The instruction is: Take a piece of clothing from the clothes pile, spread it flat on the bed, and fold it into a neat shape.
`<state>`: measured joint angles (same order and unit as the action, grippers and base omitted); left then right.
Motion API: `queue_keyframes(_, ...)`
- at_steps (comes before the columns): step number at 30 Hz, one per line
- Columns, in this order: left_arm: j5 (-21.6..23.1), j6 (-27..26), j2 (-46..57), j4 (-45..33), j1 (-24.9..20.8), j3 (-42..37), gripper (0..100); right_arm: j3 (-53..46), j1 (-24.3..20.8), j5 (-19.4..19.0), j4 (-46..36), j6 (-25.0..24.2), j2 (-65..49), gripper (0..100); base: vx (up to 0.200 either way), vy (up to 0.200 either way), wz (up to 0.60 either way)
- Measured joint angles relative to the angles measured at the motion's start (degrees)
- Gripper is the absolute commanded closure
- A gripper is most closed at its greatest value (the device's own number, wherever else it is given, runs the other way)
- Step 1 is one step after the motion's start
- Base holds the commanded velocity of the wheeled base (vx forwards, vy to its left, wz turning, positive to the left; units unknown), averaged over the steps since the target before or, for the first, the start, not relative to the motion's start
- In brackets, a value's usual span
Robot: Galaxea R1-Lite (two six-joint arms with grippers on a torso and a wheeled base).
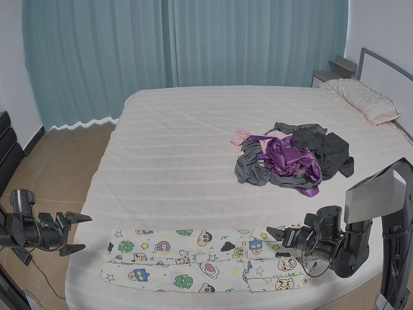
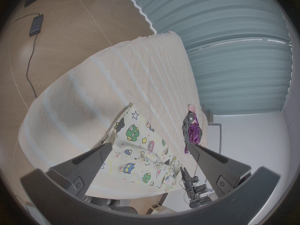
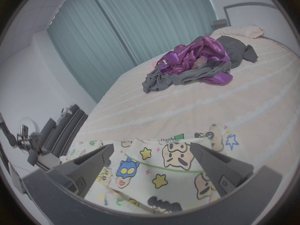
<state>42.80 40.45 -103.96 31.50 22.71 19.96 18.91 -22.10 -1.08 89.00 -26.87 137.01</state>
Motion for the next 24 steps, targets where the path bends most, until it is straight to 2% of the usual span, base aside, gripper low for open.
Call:
queue_keyframes(7,-1.3,-2.5,-0.1,-0.2,-1.4,-0.4,0,-6.0,0.0,0.0,0.0,-7.7,-6.4,0,0.0,0.0,0.0)
queue_keyframes(10,-6.1,-2.7,-0.6,-0.3,-3.5,0.1,0,-7.1,0.0,0.0,0.0,-8.3,-7.9,0,0.0,0.0,0.0)
queue_keyframes(15,-18.3,-2.5,-3.4,-0.5,-9.8,1.5,0,-7.9,-0.1,0.0,0.0,-8.5,-9.0,0,0.0,0.0,0.0)
queue_keyframes(20,-22.9,-2.0,-6.2,-2.0,-15.9,2.7,0,-8.6,-0.2,0.0,0.0,-8.6,-9.3,0,0.0,0.0,0.0)
queue_keyframes(24,-25.4,1.1,-7.2,-4.7,-19.0,3.1,0,-9.0,-0.4,0.1,0.0,-8.4,-9.4,0,0.0,0.0,0.0)
